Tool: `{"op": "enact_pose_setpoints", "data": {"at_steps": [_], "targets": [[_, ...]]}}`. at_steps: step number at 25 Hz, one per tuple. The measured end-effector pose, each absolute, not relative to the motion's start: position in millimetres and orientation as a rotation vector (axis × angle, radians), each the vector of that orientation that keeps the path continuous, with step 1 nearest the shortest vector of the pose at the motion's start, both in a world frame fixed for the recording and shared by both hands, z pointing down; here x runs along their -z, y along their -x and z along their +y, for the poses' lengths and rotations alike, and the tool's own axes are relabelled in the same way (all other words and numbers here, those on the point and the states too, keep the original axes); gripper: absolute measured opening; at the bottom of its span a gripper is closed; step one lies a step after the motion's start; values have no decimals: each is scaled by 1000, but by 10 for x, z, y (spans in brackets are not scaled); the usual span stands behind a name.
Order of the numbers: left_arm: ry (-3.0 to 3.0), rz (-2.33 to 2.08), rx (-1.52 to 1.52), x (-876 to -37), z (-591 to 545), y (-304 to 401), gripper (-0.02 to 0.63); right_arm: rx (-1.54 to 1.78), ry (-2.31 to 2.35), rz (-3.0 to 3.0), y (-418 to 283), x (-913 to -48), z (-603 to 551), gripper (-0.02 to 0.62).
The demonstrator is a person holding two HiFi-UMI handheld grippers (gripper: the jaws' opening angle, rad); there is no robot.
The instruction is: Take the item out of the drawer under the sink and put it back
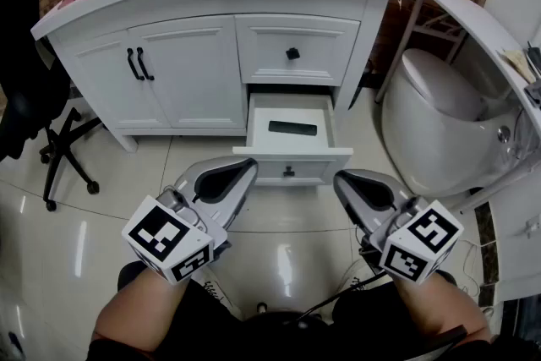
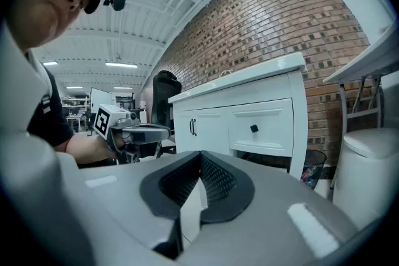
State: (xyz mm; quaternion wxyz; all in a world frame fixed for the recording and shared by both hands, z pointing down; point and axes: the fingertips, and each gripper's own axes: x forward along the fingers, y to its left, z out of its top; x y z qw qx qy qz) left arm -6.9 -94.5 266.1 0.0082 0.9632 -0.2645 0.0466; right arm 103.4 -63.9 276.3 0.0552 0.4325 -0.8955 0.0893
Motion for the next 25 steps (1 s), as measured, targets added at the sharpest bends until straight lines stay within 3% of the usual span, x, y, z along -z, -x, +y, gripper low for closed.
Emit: {"op": "enact_pose_setpoints", "data": {"at_steps": [25], "targets": [[-2995,-853,-224,-2971,-1637,-90,6,-319,-1348,-2652,-1288,-3098,-1473,6]]}}
